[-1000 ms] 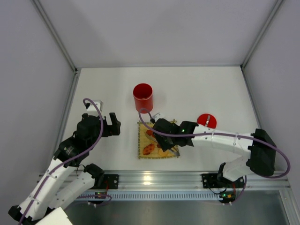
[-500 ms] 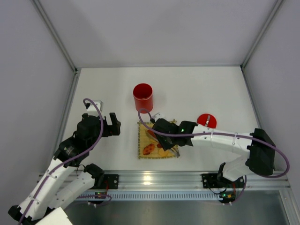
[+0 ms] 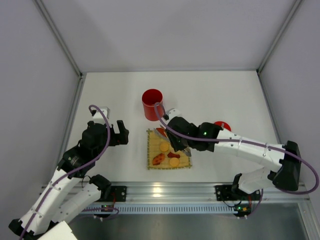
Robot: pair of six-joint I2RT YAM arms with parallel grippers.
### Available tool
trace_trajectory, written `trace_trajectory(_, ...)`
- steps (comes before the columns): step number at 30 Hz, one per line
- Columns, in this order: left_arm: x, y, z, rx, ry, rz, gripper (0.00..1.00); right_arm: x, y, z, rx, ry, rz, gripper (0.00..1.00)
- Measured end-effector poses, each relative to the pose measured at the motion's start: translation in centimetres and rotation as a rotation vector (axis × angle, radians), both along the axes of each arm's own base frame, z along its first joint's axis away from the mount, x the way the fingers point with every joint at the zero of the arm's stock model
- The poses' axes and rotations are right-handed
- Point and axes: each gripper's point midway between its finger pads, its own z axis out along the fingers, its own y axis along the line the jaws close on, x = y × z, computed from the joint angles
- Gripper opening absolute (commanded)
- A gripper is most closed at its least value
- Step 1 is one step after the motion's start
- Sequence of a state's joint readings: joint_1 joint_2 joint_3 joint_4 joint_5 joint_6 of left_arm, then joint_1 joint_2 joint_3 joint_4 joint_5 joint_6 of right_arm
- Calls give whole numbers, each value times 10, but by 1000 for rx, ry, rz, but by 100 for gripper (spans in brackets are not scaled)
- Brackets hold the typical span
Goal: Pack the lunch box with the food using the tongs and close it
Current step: Pick up the fake food from the plate, then place the fake food in the packing box.
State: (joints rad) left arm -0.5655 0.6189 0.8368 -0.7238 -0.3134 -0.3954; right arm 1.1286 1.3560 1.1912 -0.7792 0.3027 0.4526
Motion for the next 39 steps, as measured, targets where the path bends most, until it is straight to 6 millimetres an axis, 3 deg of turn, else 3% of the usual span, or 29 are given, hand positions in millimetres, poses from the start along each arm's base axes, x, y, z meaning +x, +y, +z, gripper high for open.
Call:
trace_trajectory(5, 0, 0, 0, 0, 0, 0, 99, 19, 0, 30, 43, -42, -34, 27)
trace_trajectory(13, 0, 0, 0, 0, 0, 0, 99, 71, 7, 114, 173, -164, -106, 27)
trace_trajectory(17, 0, 0, 0, 1, 0, 1, 99, 94, 11, 133, 188, -194, -128, 27)
trace_trajectory(21, 0, 0, 0, 2, 0, 2, 99, 111, 19, 127, 164, -180, -126, 28)
trace_trajectory(30, 0, -1, 0, 2, 0, -3, 99, 132, 27, 84, 77, -107, -121, 31)
trace_trajectory(35, 0, -1, 0, 2, 0, -2, 99, 138, 28, 74, 63, -90, -122, 35)
trace_trajectory(39, 0, 0, 0, 4, -2, 1, 99, 138, 29, 75, 64, -89, -114, 44)
